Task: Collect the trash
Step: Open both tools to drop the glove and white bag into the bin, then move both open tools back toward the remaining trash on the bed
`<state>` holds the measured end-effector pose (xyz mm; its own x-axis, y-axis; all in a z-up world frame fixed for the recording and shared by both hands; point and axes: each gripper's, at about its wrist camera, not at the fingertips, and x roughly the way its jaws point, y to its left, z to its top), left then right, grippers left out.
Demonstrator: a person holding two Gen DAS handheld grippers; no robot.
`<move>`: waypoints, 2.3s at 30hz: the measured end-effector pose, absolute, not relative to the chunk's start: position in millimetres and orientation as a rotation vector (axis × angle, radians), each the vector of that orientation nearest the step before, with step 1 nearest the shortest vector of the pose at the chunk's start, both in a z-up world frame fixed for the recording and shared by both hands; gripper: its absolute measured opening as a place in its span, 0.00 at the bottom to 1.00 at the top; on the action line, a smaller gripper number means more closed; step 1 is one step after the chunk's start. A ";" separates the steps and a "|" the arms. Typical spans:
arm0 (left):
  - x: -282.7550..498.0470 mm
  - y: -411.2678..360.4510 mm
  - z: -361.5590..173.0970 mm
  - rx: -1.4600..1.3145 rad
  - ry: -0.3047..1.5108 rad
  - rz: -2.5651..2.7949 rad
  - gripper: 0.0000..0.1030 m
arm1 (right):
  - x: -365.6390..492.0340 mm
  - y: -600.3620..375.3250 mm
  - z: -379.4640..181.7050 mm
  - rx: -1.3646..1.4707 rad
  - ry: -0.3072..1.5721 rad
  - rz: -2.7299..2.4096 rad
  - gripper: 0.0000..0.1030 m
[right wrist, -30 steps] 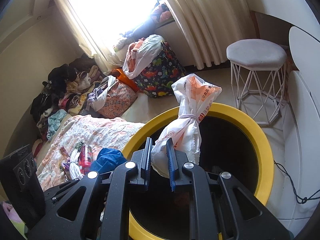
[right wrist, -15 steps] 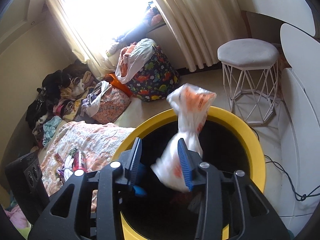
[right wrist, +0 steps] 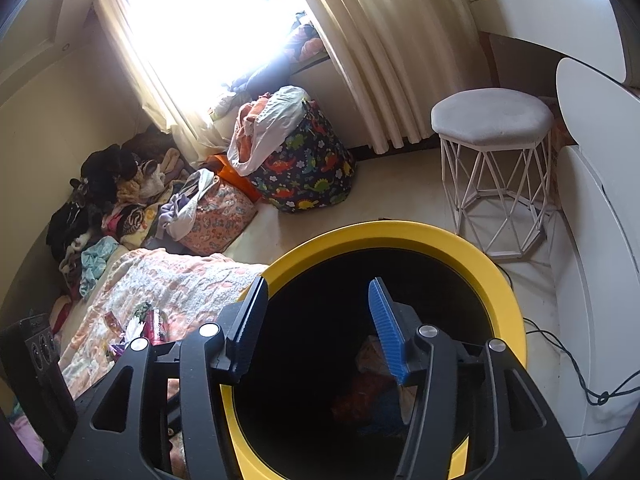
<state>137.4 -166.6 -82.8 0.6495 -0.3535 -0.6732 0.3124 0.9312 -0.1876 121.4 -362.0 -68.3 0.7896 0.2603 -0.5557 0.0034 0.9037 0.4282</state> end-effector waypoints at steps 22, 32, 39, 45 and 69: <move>119.3 -108.4 -54.0 -0.127 0.686 -0.242 0.89 | 112.8 -326.2 -51.7 0.340 0.608 0.201 0.62; 116.0 -78.6 -43.2 -0.168 0.646 -0.180 0.89 | 106.5 -300.6 -41.6 0.297 0.584 0.252 0.68; 113.7 -59.0 -39.9 -0.201 0.631 -0.135 0.89 | 101.6 -280.9 -39.4 0.265 0.583 0.287 0.69; 113.9 -41.8 -39.1 -0.225 0.623 -0.103 0.89 | 98.1 -262.3 -38.9 0.236 0.588 0.327 0.71; 109.8 46.1 -52.9 -0.346 0.635 0.039 0.89 | 82.1 -187.5 -51.1 0.123 0.645 0.463 0.78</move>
<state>109.8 46.1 -52.9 0.8062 -0.0697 -0.5875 -0.1405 0.9421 -0.3045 82.1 -187.5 -51.1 0.7017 0.4521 -0.5507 -0.3771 0.8914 0.2513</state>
